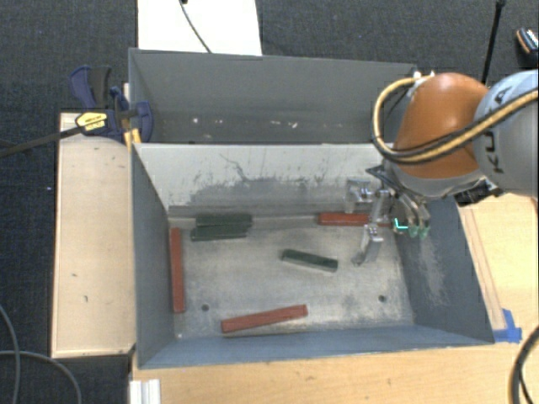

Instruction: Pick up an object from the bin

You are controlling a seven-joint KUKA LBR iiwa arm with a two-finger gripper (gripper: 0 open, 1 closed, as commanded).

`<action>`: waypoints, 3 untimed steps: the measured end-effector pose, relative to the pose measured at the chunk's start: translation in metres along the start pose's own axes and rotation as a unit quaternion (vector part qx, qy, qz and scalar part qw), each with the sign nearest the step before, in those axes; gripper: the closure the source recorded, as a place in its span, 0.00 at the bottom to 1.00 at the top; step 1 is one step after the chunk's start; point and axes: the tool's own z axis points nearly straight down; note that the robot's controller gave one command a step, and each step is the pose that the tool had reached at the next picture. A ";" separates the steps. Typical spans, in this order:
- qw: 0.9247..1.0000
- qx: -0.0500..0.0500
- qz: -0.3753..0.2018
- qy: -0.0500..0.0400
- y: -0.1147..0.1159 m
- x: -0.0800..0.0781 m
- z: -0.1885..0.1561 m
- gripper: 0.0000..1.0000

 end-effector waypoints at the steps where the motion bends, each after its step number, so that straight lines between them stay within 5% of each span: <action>1: 0.992 -0.001 -0.127 -0.002 0.075 0.001 0.087 0.00; 2: 0.992 0.000 -0.126 -0.004 0.073 -0.001 0.085 1.00; 3: 0.951 0.001 -0.310 -0.007 0.115 0.015 -0.067 1.00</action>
Offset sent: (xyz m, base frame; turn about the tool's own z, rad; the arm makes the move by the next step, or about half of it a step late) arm 0.0003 0.0729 -0.0855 -0.2552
